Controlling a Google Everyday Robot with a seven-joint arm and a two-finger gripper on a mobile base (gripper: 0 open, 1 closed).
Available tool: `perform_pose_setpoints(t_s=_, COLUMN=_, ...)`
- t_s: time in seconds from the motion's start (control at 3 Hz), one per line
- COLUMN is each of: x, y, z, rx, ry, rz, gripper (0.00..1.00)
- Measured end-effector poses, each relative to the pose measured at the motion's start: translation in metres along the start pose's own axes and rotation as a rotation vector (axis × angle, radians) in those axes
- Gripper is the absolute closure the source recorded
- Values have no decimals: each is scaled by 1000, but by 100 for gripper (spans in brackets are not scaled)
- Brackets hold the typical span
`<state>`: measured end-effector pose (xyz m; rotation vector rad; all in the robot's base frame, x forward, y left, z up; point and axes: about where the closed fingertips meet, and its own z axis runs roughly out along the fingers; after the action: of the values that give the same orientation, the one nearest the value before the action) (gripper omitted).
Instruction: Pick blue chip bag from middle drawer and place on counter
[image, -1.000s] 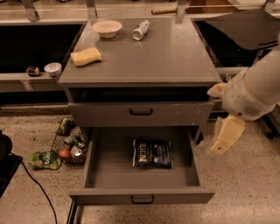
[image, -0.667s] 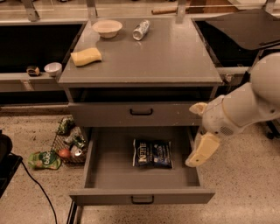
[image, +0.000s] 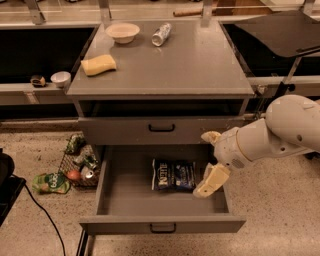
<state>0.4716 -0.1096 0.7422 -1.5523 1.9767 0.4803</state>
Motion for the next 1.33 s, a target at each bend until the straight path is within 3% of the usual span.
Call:
perform_pose_setpoints(t_s=0.33, x=12, y=-3, z=16, rx=-16, ry=3, rz=9, gripper=0)
perform_pose_setpoints(t_s=1.0, x=80, y=-11, z=125, rx=-51, ry=23, rz=12, gripper=0)
perform_pose_setpoints(t_s=1.33, x=104, y=-28, z=175, rx=-50, ry=-14, rz=38, gripper=0)
